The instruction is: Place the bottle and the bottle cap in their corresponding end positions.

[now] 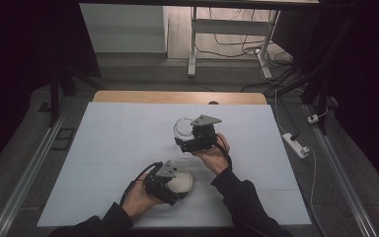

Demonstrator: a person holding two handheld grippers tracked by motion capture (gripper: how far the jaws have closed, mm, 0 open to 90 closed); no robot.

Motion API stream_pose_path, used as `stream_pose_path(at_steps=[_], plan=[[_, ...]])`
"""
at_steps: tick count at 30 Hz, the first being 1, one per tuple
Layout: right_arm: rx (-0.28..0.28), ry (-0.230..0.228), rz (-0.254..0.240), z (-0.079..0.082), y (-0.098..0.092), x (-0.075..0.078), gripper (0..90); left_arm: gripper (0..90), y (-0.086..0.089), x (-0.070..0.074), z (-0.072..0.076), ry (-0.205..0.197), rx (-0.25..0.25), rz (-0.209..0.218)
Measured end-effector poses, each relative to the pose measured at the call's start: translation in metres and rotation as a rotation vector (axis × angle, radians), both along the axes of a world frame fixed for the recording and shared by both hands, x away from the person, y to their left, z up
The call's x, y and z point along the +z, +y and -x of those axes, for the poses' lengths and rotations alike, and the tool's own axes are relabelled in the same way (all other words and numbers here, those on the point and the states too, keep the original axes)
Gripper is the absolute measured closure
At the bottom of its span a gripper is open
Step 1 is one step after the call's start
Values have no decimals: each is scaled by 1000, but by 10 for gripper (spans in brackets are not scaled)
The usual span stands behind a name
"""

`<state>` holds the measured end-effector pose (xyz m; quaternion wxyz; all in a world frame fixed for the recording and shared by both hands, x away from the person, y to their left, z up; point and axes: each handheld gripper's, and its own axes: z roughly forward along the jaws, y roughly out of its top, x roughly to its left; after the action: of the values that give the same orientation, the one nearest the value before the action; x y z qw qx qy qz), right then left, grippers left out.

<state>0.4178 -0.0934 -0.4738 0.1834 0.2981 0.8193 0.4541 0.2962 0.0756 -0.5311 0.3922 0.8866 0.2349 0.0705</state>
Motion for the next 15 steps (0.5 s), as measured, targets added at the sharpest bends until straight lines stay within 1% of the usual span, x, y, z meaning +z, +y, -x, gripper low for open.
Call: stream_pose_path(at_steps=[4,8,13,15], plan=[[-1,2,9,-7,7,-5,62,83,0,-1,-3,4,9,-5],[-3,3,19,-10,11,-8,62,83,0,-2,-4,3,17,-14],[-9,6,30,-13,13,-14,62,83,-1,-4,-5,6,21,-33],[-11,6,38,-15,15,-18,62,83,-2,-5,-6,6,19,-50]])
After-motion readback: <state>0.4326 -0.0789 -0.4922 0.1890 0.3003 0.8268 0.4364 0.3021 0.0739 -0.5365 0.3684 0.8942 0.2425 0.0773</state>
